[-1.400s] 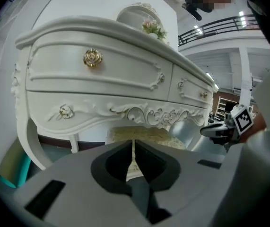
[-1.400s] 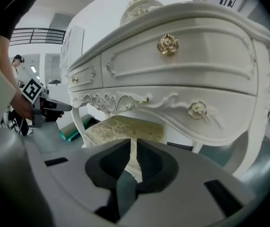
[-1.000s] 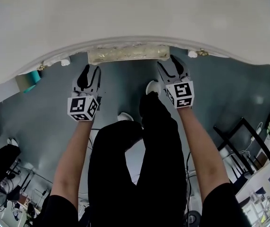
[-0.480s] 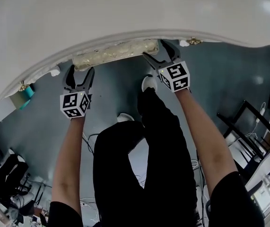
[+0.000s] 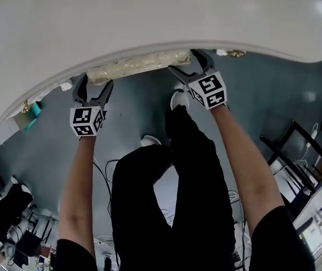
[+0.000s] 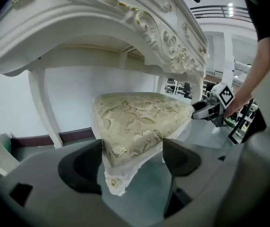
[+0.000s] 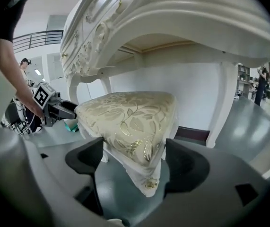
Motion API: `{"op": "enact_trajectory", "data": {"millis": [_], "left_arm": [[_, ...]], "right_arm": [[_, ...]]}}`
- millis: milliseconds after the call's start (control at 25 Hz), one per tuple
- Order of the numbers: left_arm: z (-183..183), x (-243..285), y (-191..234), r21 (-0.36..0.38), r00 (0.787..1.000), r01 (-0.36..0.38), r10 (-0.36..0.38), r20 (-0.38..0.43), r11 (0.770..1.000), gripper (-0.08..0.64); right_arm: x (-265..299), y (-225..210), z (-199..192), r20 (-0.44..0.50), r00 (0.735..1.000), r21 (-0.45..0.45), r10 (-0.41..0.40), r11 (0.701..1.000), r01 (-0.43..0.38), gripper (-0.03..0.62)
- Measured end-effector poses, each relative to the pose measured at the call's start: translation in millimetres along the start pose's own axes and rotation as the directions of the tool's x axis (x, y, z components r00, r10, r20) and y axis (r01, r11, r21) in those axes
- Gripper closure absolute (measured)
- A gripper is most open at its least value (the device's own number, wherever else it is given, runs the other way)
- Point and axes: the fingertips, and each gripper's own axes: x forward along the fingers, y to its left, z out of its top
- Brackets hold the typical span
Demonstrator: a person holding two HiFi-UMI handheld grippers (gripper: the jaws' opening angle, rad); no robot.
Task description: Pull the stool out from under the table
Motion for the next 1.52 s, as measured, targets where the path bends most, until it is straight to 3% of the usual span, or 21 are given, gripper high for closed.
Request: {"op": "enact_trajectory", "data": {"millis": [360,1080,1520], "left_arm": [[9,-1,-15,-0.012,0.998,-0.050,0.050,0.047,0.999,0.143],[-11,-13,-30,-0.076,0.997,-0.071,0.069,-0.030,0.995,0.143],[-38,-38,-70,-0.072,0.996,-0.041,0.034,-0.086,0.997,0.143]], "right_arm": [[-17,-6,-1,0.038,0.999,0.059,0.009,0.998,-0.011,0.186],[-22,8,-20,0.001,1.000,0.082,0.019,0.996,-0.019,0.187],[-66,31,-58,-0.045,0.999,0.102,0.002,0.995,0.002,0.187]]}}
